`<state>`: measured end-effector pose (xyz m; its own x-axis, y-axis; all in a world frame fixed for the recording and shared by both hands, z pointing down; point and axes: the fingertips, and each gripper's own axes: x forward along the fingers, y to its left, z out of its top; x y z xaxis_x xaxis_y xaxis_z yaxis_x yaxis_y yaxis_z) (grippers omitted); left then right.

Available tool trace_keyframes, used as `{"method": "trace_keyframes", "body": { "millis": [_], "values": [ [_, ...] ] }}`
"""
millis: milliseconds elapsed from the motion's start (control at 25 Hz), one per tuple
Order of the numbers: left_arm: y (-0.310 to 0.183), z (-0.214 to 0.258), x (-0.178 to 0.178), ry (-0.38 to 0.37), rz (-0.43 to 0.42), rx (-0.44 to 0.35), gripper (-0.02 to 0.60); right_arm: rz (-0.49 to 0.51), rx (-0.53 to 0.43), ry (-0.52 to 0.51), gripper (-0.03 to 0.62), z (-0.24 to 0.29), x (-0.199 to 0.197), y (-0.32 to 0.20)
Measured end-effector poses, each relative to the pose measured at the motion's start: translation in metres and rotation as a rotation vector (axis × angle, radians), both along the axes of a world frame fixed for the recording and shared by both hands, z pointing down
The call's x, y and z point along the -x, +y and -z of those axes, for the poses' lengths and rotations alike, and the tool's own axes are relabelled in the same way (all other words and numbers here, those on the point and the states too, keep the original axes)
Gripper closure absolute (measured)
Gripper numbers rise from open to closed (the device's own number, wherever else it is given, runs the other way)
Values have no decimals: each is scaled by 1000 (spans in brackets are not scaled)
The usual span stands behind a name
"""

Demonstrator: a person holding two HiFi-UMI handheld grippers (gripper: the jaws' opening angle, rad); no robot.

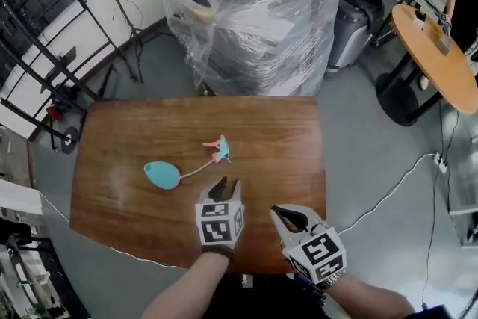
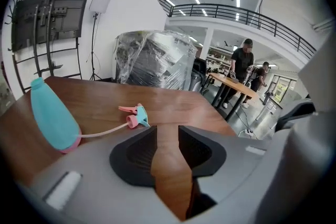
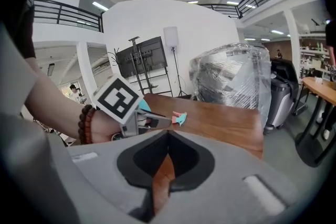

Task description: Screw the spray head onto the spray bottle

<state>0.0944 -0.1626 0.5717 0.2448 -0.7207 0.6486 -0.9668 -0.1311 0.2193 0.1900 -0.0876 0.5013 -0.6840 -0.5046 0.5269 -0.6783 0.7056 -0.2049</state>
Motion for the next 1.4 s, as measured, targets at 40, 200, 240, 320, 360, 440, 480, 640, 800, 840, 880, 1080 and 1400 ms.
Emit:
{"method": "trace_keyframes", "body": {
  "millis": [40,200,240,320,360,440,480,640,800,840,880,1080,1400],
  "values": [
    [-7,-8,3,-11,19,14,436,-1,1,3,603,0,-1,-1],
    [-30,-38,16,-50,95,76,428,-25,0,15,603,0,-9,-6],
    [-35,-44,17,-55,103,90,428,-36,-1,18,603,0,-11,-7],
    [-42,-56,17,-61,112,116,426,-64,-3,22,603,0,-16,-10],
    [-45,-61,17,-61,120,128,425,-80,-3,22,603,0,-19,-12],
    [-50,-69,20,-57,144,149,425,-106,-1,22,603,0,-23,-15],
    [-53,-71,21,-55,156,156,425,-112,-1,25,603,0,-24,-16],
    [-61,-78,22,-70,168,183,428,-128,3,28,603,0,-27,-19],
    [-63,-79,29,-91,191,201,471,-153,3,46,603,3,-30,-24],
    [-63,-79,30,-97,193,204,488,-153,4,45,603,3,-29,-24],
    [-64,-78,31,-102,191,205,497,-147,7,38,603,1,-28,-22],
    [-64,-78,38,-114,172,193,534,-129,1,23,603,0,-19,-21],
    [-54,-52,34,-84,97,123,560,-102,-20,16,603,5,-4,-16]
  ]
}}
